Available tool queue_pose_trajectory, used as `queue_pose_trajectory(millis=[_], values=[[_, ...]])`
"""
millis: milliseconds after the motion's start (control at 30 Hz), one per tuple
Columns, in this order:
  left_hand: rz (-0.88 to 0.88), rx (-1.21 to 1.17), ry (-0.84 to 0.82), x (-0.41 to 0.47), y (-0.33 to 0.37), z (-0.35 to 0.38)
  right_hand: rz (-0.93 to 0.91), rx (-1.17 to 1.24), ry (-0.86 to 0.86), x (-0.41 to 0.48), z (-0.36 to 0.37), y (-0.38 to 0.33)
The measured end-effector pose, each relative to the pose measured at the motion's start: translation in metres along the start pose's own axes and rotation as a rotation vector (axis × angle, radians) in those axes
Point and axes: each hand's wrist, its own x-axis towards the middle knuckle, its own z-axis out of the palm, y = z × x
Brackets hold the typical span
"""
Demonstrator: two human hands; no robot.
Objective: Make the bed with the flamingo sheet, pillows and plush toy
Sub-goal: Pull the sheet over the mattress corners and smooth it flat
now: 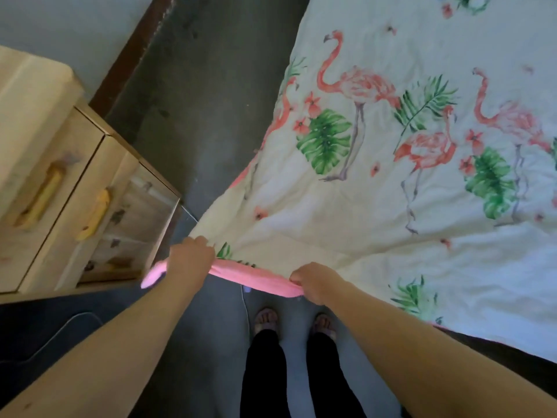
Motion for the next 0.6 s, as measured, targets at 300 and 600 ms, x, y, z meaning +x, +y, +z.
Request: queue_pose_trajectory(millis=[300,600], values=[[0.045,0.001,-0.127,0.029,0.016,0.031,0.054,0.109,-0.055,0.024,0.02,0.015],[0.235,-0.09,0.149,0.052,0.067,-0.027,0.108,0.22,0.138,0.004,0.019,0.055]])
